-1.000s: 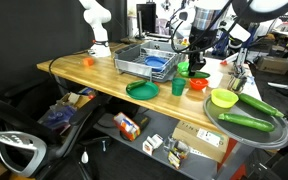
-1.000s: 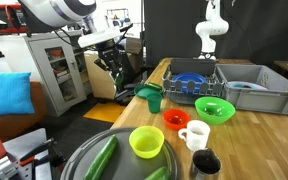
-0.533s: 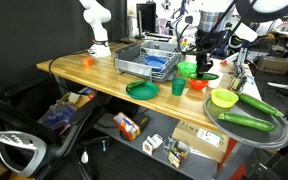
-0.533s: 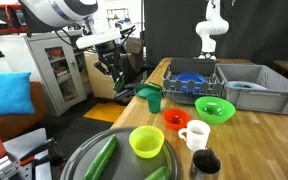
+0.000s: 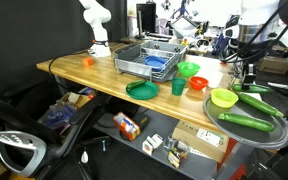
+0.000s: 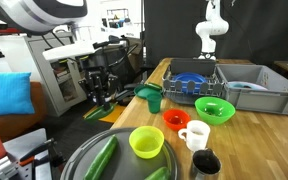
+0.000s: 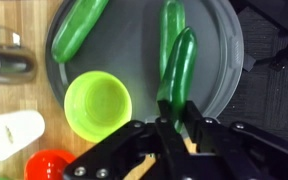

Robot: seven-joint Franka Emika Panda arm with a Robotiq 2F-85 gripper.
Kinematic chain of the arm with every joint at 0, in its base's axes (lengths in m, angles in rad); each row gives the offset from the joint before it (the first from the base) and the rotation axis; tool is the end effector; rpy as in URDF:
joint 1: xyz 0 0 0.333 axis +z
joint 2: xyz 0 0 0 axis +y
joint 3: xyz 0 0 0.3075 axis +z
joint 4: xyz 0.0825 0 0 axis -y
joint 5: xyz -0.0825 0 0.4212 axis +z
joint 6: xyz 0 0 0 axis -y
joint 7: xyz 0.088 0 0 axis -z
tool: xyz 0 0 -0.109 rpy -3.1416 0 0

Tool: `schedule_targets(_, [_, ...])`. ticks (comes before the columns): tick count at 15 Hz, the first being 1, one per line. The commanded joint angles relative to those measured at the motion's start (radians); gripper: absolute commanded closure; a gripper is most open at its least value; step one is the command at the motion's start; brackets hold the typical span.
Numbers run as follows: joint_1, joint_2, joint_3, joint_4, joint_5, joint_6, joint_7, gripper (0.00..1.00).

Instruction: Remove the small pepper from the dark green plate and put it on the grey plate

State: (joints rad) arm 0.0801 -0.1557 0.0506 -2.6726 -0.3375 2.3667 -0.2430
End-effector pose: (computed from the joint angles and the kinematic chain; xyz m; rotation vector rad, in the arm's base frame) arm 0.4155 0.0491 0.2356 2.7716 0.9071 -0.2377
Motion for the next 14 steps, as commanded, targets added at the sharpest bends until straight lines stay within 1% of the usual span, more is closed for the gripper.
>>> schedule_targets(1, [-0.049, -0.14, -0.027, -0.144, 0.02, -0.032, 0.112, 0.95])
schedule_targets(2, [-0.069, -0.17, -0.042, -0.183, 0.018, -0.028, 0.141, 0.95])
schedule_targets(3, [-0.091, -0.125, -0.051, -0.124, 0.013, -0.034, 0.171, 0.95])
schedule_targets(4, [-0.116, -0.147, -0.06, -0.143, -0.003, -0.014, 0.206, 0.95])
schedule_targets(5, [-0.14, -0.156, -0.066, -0.137, -0.014, -0.003, 0.241, 0.95])
schedule_targets(7, [-0.191, -0.143, -0.074, -0.116, -0.045, 0.032, 0.322, 0.95])
schedule_targets(9, [-0.239, -0.127, -0.069, -0.106, -0.091, 0.026, 0.419, 0.95])
schedule_targets(11, [-0.266, -0.111, -0.07, -0.105, -0.121, 0.016, 0.483, 0.95])
schedule_targets(14, [-0.27, -0.064, -0.073, -0.107, -0.144, 0.041, 0.533, 0.95])
